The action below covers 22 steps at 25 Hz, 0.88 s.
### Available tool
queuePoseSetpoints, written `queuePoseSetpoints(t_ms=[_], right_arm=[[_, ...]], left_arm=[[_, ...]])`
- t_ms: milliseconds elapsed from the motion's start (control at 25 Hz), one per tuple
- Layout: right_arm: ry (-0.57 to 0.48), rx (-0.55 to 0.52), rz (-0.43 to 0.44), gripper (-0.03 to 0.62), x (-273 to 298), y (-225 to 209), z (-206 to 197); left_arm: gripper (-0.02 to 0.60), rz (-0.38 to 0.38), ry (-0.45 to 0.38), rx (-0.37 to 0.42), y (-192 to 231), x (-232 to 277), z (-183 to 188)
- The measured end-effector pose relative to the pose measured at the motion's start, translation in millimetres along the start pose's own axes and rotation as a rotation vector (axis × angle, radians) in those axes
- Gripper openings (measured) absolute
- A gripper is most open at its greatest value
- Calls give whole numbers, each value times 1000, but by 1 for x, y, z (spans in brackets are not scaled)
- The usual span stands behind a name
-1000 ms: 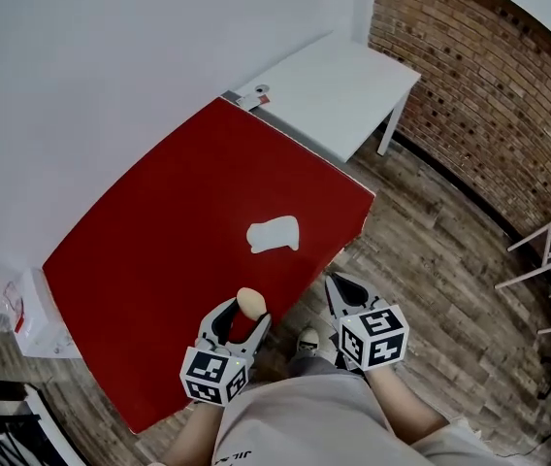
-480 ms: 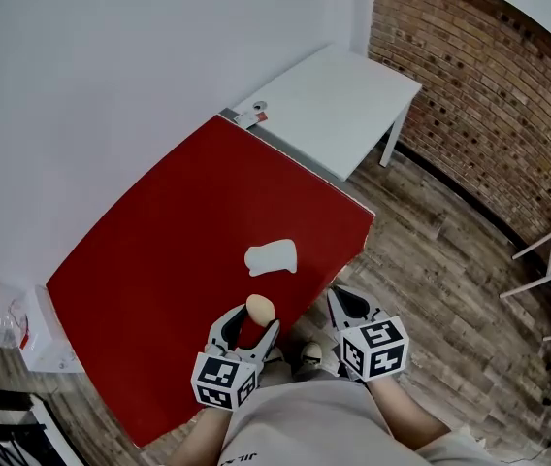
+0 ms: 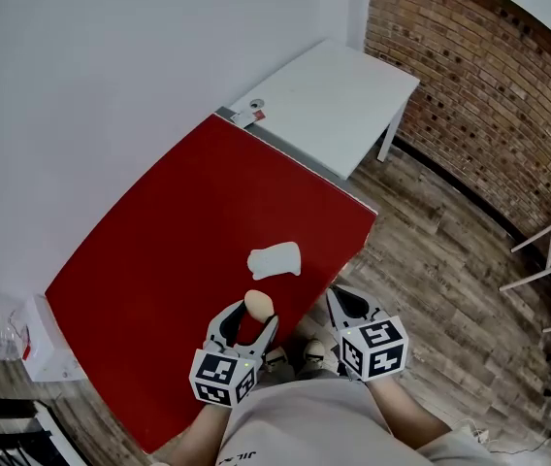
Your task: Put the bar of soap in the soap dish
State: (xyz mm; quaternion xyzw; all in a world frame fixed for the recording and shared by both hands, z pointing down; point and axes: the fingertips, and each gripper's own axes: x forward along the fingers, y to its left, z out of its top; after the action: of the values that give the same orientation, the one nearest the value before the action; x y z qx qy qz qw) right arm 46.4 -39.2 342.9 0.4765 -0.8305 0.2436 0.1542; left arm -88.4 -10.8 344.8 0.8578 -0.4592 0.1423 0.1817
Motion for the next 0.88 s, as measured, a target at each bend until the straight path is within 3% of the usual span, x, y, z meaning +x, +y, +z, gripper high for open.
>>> queuePoseSetpoints(t_ms=[880], right_arm=[[29,46,16,5,80,-16,5]], left_arm=[[261,-40,66,10,50,65,-19]])
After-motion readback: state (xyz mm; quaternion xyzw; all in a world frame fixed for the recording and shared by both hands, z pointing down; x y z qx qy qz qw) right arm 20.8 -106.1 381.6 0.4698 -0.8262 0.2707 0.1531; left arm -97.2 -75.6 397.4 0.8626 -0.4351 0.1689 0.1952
